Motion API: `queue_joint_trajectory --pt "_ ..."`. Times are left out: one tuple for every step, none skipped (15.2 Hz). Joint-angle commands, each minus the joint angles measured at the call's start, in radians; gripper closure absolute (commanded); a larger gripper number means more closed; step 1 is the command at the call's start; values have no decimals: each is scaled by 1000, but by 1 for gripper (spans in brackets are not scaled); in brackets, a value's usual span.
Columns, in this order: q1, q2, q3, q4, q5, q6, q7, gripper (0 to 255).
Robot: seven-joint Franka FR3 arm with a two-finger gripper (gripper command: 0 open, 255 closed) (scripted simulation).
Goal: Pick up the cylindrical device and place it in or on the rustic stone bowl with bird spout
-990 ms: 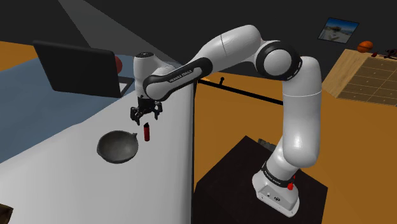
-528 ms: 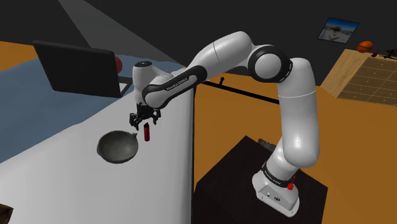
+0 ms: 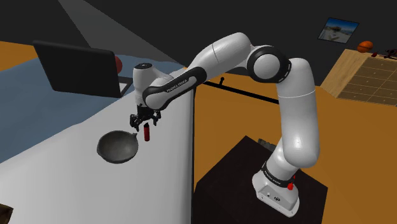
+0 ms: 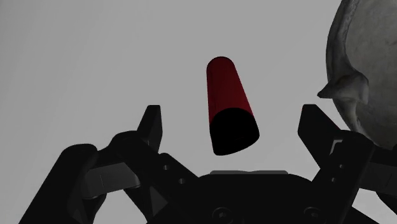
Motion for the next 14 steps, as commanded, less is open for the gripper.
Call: queue_joint_trajectory --pt "0 0 0 0 0 0 0 255" --pt "0 0 0 0 0 0 0 255" --pt "0 0 0 0 0 0 0 255" --pt "0 0 0 0 0 0 0 255" --pt "0 0 0 0 0 0 0 255" --pt "0 0 0 0 0 0 0 255" --pt "0 0 0 0 0 0 0 255" --pt "0 0 0 0 0 0 0 255" --pt "0 0 0 0 0 0 0 255" --pt "0 0 0 0 0 0 0 255" --pt "-1 -8 2 2 3 -9 -2 255" --pt "-3 -16 4 4 6 -19 -4 255" --pt "-4 -23 6 7 10 -29 -6 255" --pt "-5 -31 8 9 13 -39 -8 255"
